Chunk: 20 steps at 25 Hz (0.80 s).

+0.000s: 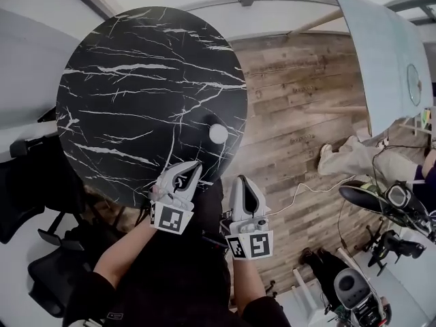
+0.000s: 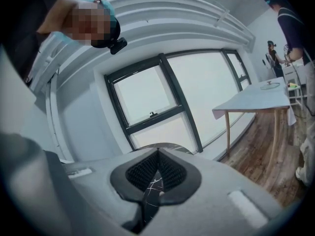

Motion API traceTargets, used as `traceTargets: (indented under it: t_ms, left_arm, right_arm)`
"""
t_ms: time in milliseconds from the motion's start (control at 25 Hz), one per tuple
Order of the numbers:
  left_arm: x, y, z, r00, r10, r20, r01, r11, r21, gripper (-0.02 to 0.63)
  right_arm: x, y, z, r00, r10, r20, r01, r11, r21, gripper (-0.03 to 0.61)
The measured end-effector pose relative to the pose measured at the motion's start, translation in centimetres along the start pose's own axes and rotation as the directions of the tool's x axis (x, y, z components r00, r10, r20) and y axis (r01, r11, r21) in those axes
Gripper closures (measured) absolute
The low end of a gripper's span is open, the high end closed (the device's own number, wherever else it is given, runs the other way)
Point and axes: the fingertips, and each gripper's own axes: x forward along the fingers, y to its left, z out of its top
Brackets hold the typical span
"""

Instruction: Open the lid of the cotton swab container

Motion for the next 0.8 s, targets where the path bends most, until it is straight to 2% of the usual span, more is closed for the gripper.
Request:
traceTargets:
  t_ms: [200, 400, 480, 680, 800]
  left_arm:
    - [1.5, 0.4, -1.8, 1.000, -0.004, -0.009, 0.005, 1.000, 0.009, 0.587]
    - [2.6, 0.8, -4.1, 0.998, -0.027, -0.058, 0.027, 1.000, -0.004, 0.550]
    - [3.2, 0.7, -5.1, 0.996, -0.041, -0.084, 0.042, 0.999, 0.007, 0.519]
    - [4.5, 1.0, -6.7, 0.992, -0.041, -0.122, 0.045, 0.999, 0.027, 0.508]
    - [5.4, 1.3, -7.4, 0.988, -0.055, -0.146, 0.061, 0.997, 0.037, 0.468]
  right_arm:
    - [1.2, -0.7, -1.1, 1.000, 0.003, -0.016, -0.003, 1.000, 0.012, 0.580]
    - [2.3, -1.0, -2.4, 0.999, 0.019, -0.041, -0.019, 1.000, 0.006, 0.580]
    - [2.7, -1.2, -2.9, 0.999, 0.021, -0.046, -0.021, 1.000, 0.002, 0.580]
    - [3.3, -1.7, -3.9, 0.998, 0.015, -0.063, -0.015, 1.000, 0.004, 0.580]
    - [3.6, -1.9, -4.3, 0.997, 0.015, -0.072, -0.015, 1.000, 0.004, 0.580]
